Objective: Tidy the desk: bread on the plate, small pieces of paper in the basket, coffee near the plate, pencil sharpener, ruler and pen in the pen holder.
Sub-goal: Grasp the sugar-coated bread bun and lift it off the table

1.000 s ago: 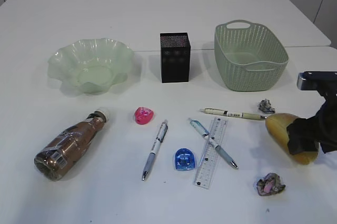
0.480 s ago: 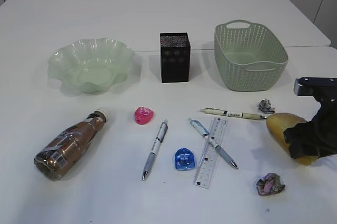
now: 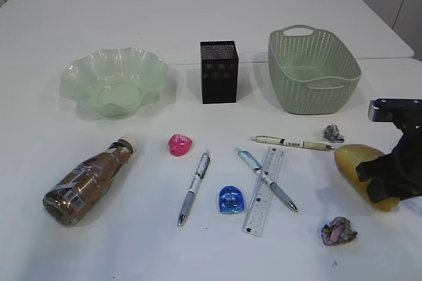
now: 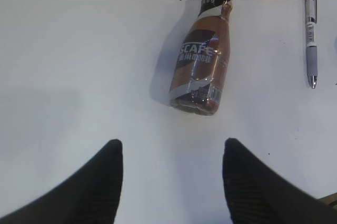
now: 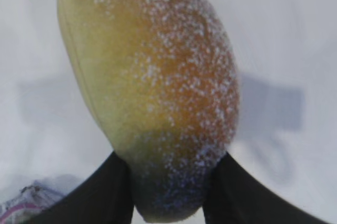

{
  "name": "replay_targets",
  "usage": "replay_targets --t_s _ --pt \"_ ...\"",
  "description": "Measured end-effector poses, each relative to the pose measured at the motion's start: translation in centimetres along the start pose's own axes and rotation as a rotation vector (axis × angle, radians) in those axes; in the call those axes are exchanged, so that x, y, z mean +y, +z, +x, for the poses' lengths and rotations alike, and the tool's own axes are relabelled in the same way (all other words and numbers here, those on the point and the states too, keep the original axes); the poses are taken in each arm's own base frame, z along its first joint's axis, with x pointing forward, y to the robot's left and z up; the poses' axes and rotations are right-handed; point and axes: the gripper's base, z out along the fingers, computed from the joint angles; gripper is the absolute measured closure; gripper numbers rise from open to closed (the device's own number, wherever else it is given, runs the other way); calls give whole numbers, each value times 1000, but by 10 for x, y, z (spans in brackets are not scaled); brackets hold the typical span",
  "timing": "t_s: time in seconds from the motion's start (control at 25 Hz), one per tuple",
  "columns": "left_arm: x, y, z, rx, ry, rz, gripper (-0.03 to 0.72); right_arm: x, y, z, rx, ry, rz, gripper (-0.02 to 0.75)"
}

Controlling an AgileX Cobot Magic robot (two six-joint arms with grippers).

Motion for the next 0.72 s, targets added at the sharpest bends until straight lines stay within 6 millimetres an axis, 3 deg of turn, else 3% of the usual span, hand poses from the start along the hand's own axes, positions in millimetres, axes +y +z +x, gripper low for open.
replay_targets --t_s 0.2,0.48,0.72 --pt "0 0 0 0 0 -1 262 2 -18 2 -4 -5 -8 455" --pt "0 0 0 -1 14 5 262 7 -76 6 -144 -69 -16 456" --pt "-8 0 -1 -15 69 87 262 15 -110 17 -219 -174 -72 456"
